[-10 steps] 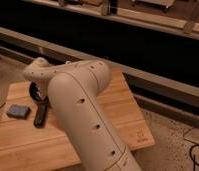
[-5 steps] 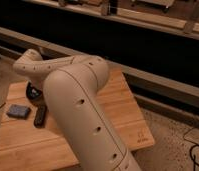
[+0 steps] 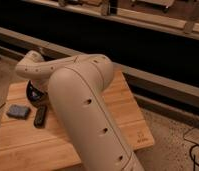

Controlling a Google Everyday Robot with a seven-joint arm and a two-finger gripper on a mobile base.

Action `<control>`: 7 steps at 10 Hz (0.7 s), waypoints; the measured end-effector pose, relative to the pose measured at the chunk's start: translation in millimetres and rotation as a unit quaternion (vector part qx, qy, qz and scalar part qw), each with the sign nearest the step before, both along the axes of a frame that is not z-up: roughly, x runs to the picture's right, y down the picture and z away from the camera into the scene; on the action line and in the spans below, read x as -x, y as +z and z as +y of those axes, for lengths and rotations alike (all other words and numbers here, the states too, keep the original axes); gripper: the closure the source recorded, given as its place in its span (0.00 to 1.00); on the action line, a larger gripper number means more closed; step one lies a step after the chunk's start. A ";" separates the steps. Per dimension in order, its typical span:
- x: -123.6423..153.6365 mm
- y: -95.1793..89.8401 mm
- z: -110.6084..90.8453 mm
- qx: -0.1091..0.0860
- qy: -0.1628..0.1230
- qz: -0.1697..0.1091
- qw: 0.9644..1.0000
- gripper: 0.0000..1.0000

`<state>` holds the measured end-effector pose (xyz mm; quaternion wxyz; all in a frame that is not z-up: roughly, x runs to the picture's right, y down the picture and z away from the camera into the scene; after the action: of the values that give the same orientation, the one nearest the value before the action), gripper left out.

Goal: Pick up the ceramic bowl

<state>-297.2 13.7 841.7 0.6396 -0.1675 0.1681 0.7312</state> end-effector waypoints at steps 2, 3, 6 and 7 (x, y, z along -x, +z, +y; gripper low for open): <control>6.5 -14.0 -9.4 -0.010 -0.005 -0.017 1.000 1.00; 12.5 -24.1 -17.9 -0.019 -0.007 -0.030 0.999 1.00; 20.0 -42.3 -38.8 -0.040 -0.004 -0.049 0.998 1.00; 21.6 -48.5 -47.0 -0.047 -0.002 -0.054 0.997 1.00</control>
<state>-318.8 -33.3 793.3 0.6565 -0.1763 0.0987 0.7268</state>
